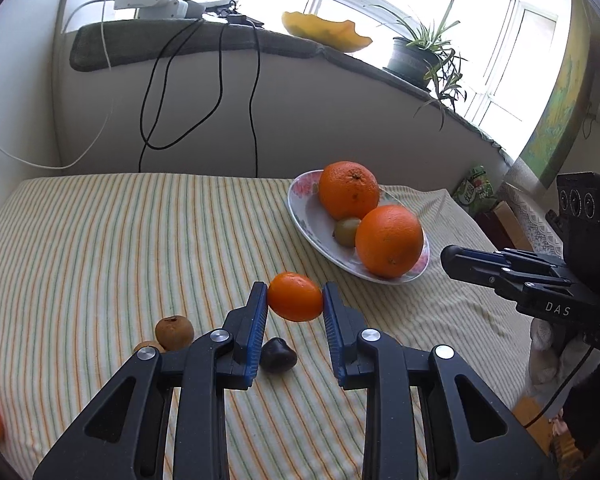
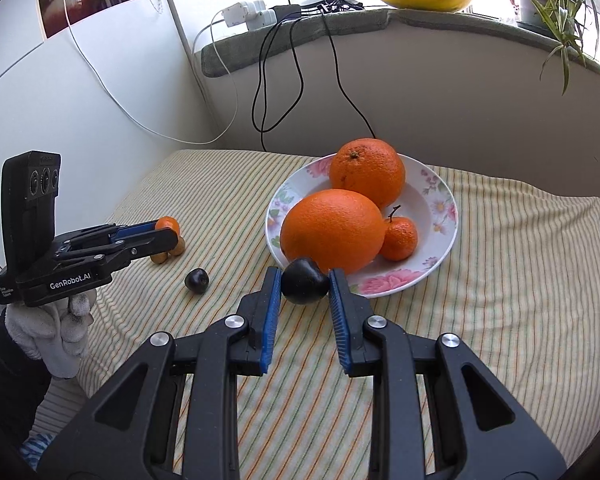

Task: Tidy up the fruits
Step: 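Carry the tangerine with the left tool while the right tool carries the plum over the plate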

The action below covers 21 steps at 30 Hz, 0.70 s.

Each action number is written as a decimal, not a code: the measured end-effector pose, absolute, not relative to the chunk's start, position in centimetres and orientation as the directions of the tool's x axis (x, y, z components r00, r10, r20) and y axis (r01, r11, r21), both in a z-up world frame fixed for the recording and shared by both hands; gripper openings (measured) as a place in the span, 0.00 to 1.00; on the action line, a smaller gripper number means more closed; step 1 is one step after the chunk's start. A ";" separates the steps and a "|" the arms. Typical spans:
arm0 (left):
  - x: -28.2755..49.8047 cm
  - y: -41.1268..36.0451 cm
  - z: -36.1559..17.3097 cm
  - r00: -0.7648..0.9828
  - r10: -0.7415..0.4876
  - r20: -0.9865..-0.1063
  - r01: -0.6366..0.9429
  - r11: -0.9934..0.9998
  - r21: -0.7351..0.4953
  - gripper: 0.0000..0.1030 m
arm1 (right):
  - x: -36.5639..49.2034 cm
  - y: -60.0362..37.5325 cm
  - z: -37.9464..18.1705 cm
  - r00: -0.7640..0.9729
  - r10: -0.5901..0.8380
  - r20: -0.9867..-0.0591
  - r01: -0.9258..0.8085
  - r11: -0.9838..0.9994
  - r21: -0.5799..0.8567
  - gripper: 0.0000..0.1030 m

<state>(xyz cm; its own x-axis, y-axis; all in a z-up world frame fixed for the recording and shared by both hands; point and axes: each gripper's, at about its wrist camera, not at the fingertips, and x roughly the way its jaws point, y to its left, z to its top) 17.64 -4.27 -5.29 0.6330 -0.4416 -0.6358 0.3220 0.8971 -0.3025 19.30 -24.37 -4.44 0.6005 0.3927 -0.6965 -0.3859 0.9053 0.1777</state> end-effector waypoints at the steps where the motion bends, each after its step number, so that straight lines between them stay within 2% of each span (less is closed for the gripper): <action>1: 17.9 -4.6 -5.3 0.632 -0.443 -0.636 0.325 0.896 -0.301 0.25 | 19.5 -24.8 -4.4 0.604 0.389 -0.695 -0.379 0.908 0.179 0.24; 21: 22.1 -8.9 -6.0 0.601 -0.451 -0.659 0.351 0.890 -0.290 0.25 | 26.0 -30.5 -5.9 0.631 0.320 -0.707 -0.252 0.946 0.203 0.24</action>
<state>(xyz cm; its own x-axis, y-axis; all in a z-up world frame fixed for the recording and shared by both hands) 22.10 -8.91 -6.02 0.6014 -0.4514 -0.6592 0.3507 0.8905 -0.2899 25.99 -30.52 -5.93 0.6307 0.3202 -0.7069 -0.2523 0.9460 0.2034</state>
